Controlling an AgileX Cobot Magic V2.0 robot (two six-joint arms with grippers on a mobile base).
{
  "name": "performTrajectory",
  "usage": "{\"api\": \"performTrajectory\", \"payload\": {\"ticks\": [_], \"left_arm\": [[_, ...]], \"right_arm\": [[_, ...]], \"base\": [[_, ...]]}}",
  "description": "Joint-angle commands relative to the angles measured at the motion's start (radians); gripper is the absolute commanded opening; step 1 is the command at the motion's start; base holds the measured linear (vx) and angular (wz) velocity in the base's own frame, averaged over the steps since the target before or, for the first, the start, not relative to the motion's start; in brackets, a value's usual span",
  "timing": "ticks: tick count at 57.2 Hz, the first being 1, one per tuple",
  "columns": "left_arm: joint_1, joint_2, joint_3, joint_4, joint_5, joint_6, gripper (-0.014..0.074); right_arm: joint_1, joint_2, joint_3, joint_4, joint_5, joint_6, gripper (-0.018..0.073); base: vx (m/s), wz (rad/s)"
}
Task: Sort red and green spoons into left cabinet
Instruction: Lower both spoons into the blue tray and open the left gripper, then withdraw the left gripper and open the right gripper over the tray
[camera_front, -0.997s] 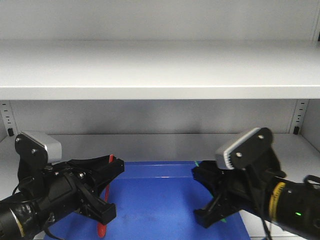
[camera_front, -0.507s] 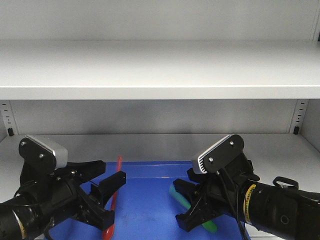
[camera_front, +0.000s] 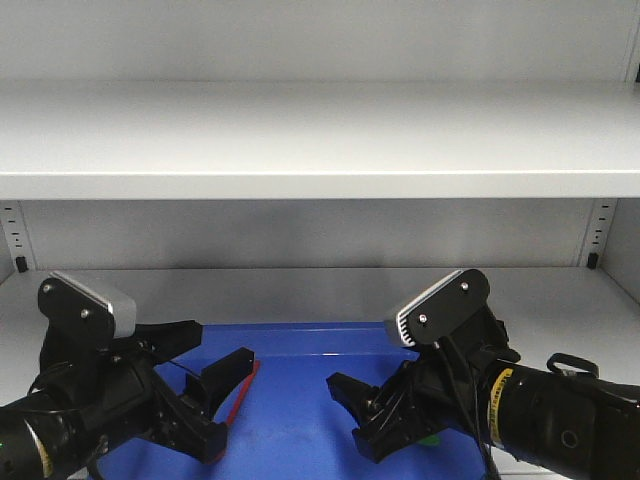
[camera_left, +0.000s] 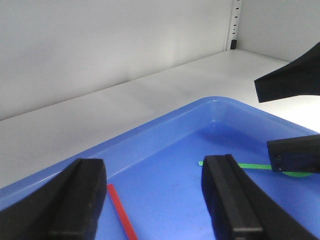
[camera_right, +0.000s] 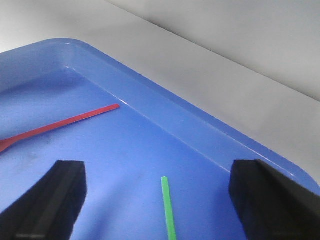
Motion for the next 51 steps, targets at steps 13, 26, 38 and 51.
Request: {"api": "performTrajectory", "payload": {"ticks": [13, 26, 38, 51], "left_arm": [[-0.007, -0.030, -0.036, -0.024, -0.064, 0.000, 0.0541], [0.001, -0.036, -0.036, -0.024, -0.047, 0.000, 0.0533], [0.001, -0.137, -0.036, -0.125, 0.162, 0.011, 0.0462], [0.034, -0.260, -0.036, -0.181, 0.487, 0.082, 0.0261]], "right_arm": [[-0.002, -0.033, -0.031, 0.012, -0.020, 0.001, 0.0505], [-0.002, -0.033, -0.031, 0.012, -0.020, 0.002, 0.0442], [-0.002, -0.033, -0.031, 0.012, -0.024, 0.002, 0.0400], [-0.002, -0.033, -0.031, 0.012, -0.024, 0.002, 0.0362]], "base": [[0.00, 0.00], [0.00, 0.00], [0.00, 0.00], [0.00, 0.00]]}}
